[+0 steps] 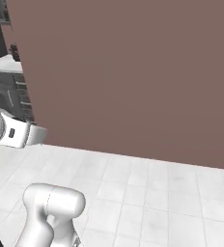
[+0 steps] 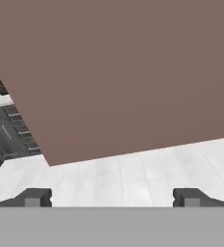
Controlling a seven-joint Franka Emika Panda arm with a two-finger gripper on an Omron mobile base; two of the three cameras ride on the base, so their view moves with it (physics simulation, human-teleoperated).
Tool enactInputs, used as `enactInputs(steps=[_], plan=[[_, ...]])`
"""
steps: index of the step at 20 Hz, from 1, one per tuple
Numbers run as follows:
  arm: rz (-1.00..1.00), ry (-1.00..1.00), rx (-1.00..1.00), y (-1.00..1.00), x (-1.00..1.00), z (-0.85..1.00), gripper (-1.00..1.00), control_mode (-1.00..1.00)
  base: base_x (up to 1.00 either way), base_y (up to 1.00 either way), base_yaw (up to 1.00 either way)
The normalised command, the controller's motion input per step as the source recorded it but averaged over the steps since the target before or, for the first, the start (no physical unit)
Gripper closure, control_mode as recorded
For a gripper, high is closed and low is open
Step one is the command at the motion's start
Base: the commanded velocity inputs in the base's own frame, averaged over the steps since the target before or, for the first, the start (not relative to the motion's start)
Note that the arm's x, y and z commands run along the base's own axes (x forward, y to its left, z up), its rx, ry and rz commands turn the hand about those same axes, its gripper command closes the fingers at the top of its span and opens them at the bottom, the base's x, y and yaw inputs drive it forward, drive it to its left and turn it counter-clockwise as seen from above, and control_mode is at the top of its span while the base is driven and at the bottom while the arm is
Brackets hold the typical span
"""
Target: Open the cabinet directly in front. Then move the liquor and the mug to the dining counter with the jar on it.
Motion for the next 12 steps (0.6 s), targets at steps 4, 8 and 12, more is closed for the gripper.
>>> enactInputs(steps=[4,8,12], plan=[[0.0,0.0,0.0,0.0,0.0,0.0,-1.0,1.0,1.0,0.77,-0.11],[0.0,0.0,0.0,0.0,0.0,0.0,-1.0,1.0,1.0,0.75,-0.06],[0.0,0.0,0.0,0.0,0.0,0.0,-1.0,1.0,1.0,0.63,0.0]])
